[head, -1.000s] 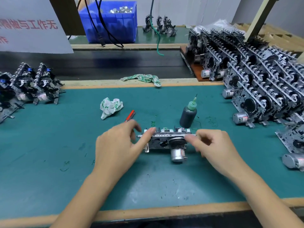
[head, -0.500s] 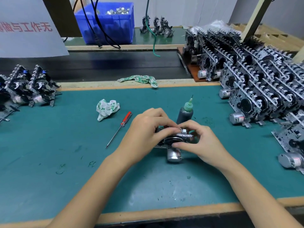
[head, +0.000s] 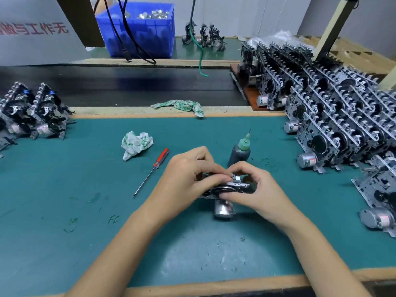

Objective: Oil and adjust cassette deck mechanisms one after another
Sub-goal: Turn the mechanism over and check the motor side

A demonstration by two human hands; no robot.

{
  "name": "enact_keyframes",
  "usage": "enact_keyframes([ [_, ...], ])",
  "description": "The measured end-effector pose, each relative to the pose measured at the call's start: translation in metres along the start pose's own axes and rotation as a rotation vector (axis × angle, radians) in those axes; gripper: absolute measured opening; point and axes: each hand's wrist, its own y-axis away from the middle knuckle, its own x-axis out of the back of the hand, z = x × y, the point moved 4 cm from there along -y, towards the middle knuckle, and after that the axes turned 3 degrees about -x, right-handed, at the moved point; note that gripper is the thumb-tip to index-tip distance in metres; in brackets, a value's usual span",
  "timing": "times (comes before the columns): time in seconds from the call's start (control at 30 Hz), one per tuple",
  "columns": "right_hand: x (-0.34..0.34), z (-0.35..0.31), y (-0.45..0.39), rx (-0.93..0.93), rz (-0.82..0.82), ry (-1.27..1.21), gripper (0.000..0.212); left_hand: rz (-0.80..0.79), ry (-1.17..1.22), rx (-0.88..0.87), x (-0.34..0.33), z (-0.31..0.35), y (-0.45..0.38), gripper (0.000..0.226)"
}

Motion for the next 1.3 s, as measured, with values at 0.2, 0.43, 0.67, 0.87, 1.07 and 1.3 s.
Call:
enact_keyframes([
  [0.2,0.003,-0.003,0.0,-0.007,0.032,0.083,0.025,0.009,-0.02,0.014,-0.004,0.0,-0.003,0.015],
  [0.43,0.004,-0.001,-0.003,0.033,0.033,0.101,0.028,0.022,-0.037,0.017,-0.006,0.0,-0.001,0.014],
  [0.67,0.013,-0.013,0.014,0.271,0.3,0.36,0.04,0.02,-0.068,-0.013,-0.004,-0.001,-0.001,0.014],
  [0.87,0.012,-0.025,0.032,0.632,0.565,0.688,0.019,0.012,-0.054,-0.011,-0.001,-0.001,0.0,0.011],
  [1.07,0.013,-0.026,0.028,0.621,0.54,0.689,0.021,0.0,-0.05,-0.001,-0.001,-0.001,0.001,0.012],
  [1.3,0.011,-0.022,0.025,0.404,0.44,0.453,0.022,0.004,-0.01,-0.02,0.007,-0.001,0.003,0.01],
])
